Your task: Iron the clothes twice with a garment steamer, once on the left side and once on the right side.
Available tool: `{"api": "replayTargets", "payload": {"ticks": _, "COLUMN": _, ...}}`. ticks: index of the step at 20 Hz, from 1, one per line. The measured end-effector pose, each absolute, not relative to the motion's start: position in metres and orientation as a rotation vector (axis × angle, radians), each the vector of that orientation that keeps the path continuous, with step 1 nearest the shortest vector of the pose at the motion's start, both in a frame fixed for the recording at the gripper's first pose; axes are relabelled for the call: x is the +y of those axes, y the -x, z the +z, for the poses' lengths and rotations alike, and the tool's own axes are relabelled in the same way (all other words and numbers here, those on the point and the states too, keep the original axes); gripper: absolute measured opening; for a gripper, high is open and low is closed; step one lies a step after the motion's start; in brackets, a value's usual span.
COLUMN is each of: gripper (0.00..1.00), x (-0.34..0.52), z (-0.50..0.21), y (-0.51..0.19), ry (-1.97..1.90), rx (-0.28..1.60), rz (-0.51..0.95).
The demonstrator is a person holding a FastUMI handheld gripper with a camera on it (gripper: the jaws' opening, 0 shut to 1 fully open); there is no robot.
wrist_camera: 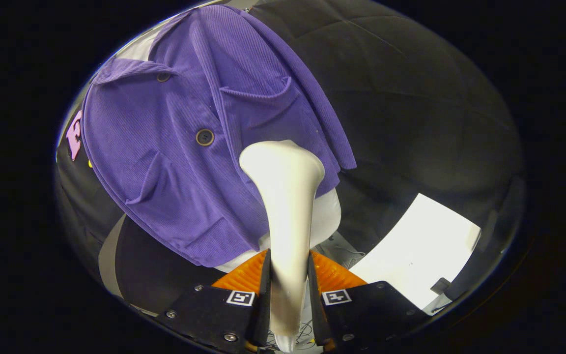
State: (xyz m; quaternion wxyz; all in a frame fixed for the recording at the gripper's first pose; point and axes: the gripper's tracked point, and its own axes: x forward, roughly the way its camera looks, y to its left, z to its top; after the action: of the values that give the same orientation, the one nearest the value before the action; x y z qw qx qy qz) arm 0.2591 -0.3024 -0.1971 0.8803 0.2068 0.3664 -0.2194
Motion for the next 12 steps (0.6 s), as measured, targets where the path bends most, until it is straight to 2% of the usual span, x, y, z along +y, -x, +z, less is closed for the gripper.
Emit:
{"api": "replayTargets", "payload": {"ticks": 7, "gripper": 0.36, "x": -0.279, "z": -0.227, "y": -0.234, "ry": -0.438, "rx": 0.820, "rz": -0.421}}
{"api": "replayTargets", "payload": {"ticks": 12, "gripper": 0.36, "x": -0.235, "z": -0.201, "y": -0.215, "ry": -0.423, "rx": 0.786, "rz": -0.321}}
